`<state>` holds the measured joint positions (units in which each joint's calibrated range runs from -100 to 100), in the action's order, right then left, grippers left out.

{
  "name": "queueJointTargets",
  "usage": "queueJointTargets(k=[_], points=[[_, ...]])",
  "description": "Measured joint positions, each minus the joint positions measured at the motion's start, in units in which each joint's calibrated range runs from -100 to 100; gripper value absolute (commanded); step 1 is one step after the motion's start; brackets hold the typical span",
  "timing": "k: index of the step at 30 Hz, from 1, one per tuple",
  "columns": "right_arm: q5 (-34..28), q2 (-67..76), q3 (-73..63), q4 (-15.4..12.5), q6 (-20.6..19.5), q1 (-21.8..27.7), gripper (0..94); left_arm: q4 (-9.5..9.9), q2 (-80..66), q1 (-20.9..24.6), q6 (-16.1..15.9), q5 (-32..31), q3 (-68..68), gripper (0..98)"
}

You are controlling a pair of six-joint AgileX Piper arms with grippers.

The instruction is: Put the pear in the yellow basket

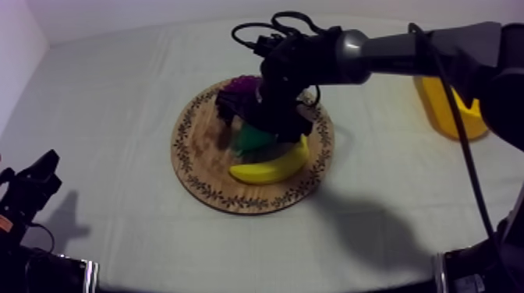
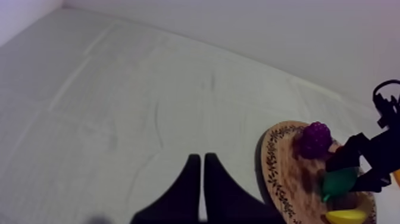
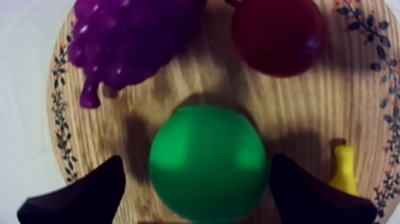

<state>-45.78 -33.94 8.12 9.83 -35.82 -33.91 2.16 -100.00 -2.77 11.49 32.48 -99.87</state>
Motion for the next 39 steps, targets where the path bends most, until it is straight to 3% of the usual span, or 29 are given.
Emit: queueJointTargets(k=[12,25,32,36,39], points=[[1.1,-2.2,-1.6,0.5,1.1,0.2,44.5,0.0,0.0,0.0,0.0,0.0,0.0,0.1],[5.9,2.6,2.6,-0.3,4.3,1.7,42.3,0.0,0.0,0.0,0.0,0.0,0.0,0.1],[10.9,13.4,9.3,3.5,6.8,4.7,39.8,0.0,0.0,0.0,0.0,0.0,0.0,0.1],[13.8,21.0,11.8,3.9,10.3,8.0,38.7,0.0,0.0,0.0,0.0,0.0,0.0,0.1],[15.7,27.0,12.6,2.2,14.3,11.4,39.0,0.0,0.0,0.0,0.0,0.0,0.0,0.1]])
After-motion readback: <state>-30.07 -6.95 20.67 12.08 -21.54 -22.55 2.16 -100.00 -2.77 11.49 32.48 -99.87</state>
